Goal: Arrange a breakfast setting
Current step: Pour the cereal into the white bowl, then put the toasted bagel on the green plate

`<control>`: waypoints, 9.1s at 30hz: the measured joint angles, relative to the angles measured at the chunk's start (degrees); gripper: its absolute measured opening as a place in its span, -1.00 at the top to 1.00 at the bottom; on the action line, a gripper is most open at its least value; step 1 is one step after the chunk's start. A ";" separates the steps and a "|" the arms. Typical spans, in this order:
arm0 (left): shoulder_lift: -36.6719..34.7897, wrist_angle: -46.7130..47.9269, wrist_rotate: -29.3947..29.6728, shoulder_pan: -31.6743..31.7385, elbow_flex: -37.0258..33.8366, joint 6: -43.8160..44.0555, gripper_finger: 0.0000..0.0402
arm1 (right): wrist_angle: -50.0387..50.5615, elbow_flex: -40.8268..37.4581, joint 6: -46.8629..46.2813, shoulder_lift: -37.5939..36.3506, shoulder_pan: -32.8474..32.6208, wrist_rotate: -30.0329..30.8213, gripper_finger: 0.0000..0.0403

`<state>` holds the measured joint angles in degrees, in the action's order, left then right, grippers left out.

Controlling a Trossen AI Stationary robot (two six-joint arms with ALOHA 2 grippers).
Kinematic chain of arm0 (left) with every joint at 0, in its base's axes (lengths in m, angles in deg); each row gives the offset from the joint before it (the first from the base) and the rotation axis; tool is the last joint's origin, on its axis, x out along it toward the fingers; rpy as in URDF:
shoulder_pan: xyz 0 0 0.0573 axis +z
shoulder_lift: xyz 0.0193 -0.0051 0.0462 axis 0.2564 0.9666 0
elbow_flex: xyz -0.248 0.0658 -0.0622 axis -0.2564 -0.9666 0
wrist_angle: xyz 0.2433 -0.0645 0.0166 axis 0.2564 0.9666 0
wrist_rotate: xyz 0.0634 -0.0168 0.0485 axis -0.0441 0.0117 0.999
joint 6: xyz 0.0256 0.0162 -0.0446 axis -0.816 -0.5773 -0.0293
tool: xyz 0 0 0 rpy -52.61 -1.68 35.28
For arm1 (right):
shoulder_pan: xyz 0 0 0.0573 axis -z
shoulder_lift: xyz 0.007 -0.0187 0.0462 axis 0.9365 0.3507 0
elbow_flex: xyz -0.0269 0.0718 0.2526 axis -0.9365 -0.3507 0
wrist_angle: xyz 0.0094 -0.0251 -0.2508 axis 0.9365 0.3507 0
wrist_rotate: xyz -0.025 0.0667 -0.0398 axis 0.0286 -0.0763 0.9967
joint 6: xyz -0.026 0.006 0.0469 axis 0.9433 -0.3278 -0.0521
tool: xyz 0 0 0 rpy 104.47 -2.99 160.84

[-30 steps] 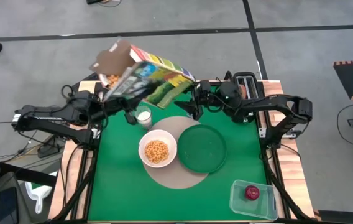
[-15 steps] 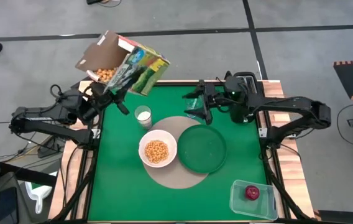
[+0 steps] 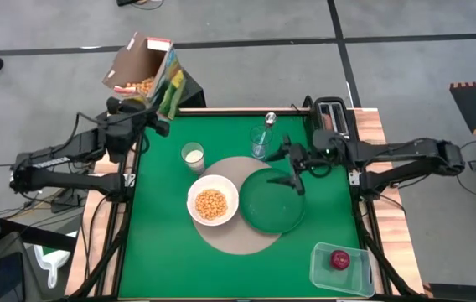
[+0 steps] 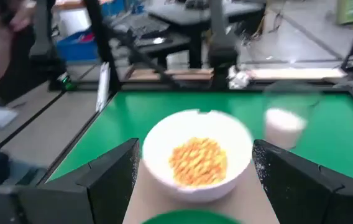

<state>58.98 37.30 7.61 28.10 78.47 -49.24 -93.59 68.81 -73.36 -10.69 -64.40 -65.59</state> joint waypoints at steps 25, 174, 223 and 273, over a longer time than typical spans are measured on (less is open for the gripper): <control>1.04 6.04 -7.92 13.51 -22.57 25.01 0.44 | -12.81 -10.06 1.36 3.50 -16.20 2.26 -0.68; 17.51 -15.97 -31.68 -28.00 -11.35 -0.71 -0.42 | 60.49 17.48 -19.31 -10.56 23.45 35.06 -0.39; 17.51 -20.32 -31.80 -24.97 -15.67 1.30 -0.42 | 67.74 20.71 -11.39 13.58 43.68 33.69 0.30; 17.51 -21.23 -31.50 -24.97 -15.65 1.34 -0.42 | 70.29 29.45 -12.12 -6.37 37.02 25.89 0.57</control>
<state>76.49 16.07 -23.89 3.13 62.82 -47.90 -23.30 98.26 -85.48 -17.07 -27.38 -39.71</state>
